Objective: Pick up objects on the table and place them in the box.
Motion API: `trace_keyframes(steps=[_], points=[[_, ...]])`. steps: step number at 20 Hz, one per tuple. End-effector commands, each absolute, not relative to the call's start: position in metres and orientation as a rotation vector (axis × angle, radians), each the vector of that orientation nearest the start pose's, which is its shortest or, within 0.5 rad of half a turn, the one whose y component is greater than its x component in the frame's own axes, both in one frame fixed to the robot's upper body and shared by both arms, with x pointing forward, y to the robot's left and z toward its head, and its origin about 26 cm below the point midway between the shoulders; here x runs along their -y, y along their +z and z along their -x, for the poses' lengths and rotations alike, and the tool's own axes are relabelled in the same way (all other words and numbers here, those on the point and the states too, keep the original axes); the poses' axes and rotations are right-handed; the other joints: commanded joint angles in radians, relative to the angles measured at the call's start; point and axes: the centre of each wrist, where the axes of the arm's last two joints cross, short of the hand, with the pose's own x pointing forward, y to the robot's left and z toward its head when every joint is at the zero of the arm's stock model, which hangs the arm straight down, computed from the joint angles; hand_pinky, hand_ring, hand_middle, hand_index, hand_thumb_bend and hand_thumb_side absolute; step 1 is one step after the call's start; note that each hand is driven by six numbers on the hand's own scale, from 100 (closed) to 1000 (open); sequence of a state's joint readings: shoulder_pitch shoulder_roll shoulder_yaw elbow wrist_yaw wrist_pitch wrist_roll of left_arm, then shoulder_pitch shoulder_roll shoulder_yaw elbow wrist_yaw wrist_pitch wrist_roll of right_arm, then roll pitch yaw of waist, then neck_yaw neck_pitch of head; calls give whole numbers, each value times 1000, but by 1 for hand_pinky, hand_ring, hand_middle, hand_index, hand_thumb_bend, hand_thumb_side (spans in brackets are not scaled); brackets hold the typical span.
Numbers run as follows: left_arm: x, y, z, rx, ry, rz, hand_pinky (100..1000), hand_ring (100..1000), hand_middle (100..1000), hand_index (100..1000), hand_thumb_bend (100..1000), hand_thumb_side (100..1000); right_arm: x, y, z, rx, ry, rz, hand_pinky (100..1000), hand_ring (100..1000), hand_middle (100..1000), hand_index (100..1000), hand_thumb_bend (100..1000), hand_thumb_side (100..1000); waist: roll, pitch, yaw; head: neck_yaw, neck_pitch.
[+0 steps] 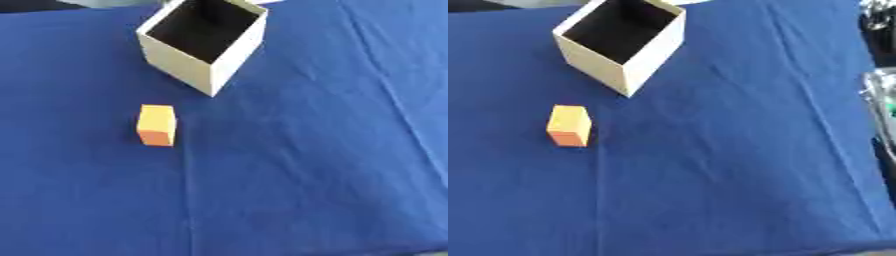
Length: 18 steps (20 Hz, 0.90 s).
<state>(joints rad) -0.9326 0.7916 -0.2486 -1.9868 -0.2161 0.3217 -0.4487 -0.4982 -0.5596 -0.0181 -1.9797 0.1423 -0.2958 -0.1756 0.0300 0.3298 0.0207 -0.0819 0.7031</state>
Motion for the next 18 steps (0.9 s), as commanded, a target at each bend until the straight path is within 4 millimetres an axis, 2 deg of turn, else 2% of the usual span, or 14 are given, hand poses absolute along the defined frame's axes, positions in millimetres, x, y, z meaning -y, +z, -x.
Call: trace_keyframes(steps=[1,8,10,14,16,17,18], points=[[-215,392,-282,2095,-1398,-700,610,622,673,783,219,845,278,290,-304,-3255,-650,-611,805,738,673,774,100,859,-2,-20,0,2,10],[-218,393,-282,2100,-1382,-701,608,620,670,782,219,844,278,290,-304,-3255,-644,-614,805,738,673,774,100,858,-4,-20,-2,10,8],[-218,391,-282,2087,-1396,-701,614,627,677,786,247,839,278,289,-304,-3255,-645,-615,805,737,672,774,100,859,-4,-19,-2,10,7],[-215,386,-285,2011,-1502,-700,637,662,704,808,404,762,278,289,-304,-3256,-644,-615,805,737,672,774,100,860,-5,-18,-5,9,2],[-213,383,-287,1964,-1587,-702,652,689,718,820,500,661,278,290,-304,-3256,-644,-614,805,737,671,773,100,861,-5,-17,-6,8,1],[-213,382,-288,1934,-1635,-710,657,695,722,825,536,644,278,290,-304,-3256,-645,-613,805,737,671,773,100,861,-5,-16,-6,8,1],[-212,381,-290,1896,-1685,-715,665,707,728,831,610,615,278,290,-304,-3256,-645,-612,805,737,671,773,100,861,-5,-16,-6,9,0]])
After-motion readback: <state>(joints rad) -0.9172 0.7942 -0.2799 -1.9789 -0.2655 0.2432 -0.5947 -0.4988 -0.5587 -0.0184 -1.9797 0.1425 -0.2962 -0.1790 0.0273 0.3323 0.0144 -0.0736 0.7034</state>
